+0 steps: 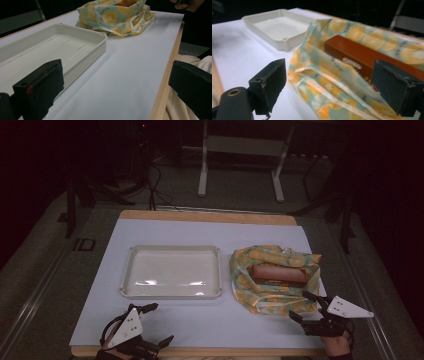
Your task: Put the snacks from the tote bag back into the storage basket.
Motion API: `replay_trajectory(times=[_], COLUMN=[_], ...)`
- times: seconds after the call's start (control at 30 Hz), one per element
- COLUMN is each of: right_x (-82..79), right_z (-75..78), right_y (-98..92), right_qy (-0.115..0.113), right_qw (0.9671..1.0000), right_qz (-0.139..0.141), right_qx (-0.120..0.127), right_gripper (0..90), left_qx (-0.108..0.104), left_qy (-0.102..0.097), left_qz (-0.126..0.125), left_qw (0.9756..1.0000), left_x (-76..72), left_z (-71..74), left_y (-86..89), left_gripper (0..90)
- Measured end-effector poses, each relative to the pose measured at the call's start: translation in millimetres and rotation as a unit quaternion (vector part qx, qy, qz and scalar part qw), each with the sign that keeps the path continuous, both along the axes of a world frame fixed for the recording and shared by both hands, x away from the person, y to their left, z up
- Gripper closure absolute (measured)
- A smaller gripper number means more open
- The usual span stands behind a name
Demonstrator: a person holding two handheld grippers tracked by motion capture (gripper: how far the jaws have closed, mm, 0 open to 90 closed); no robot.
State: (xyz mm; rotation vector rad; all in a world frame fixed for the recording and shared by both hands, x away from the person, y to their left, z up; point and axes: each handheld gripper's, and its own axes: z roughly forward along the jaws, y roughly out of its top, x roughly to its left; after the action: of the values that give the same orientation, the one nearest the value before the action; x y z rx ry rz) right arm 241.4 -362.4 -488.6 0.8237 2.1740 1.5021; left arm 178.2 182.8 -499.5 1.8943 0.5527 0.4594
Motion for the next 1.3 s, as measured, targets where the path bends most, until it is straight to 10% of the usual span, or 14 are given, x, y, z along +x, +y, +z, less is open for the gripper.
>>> replay_trajectory(times=[0.57, 1.3], right_x=[11.7, 25.9], right_z=[7.1, 59.0], right_y=[4.6, 8.6], right_qy=[0.053, -0.006], right_qw=[0.9930, 0.9886], right_qz=[0.064, 0.113], right_qx=[-0.083, -0.099], right_gripper=[12.2, 12.9], left_qx=[0.013, 0.012], left_qy=[0.011, 0.010], left_qz=[-0.003, -0.006], left_qw=[0.9998, 0.9999], left_x=[1.2, 1.8], left_z=[-3.7, -3.0], left_y=[-3.6, -4.4], left_gripper=[0.2, 0.2])
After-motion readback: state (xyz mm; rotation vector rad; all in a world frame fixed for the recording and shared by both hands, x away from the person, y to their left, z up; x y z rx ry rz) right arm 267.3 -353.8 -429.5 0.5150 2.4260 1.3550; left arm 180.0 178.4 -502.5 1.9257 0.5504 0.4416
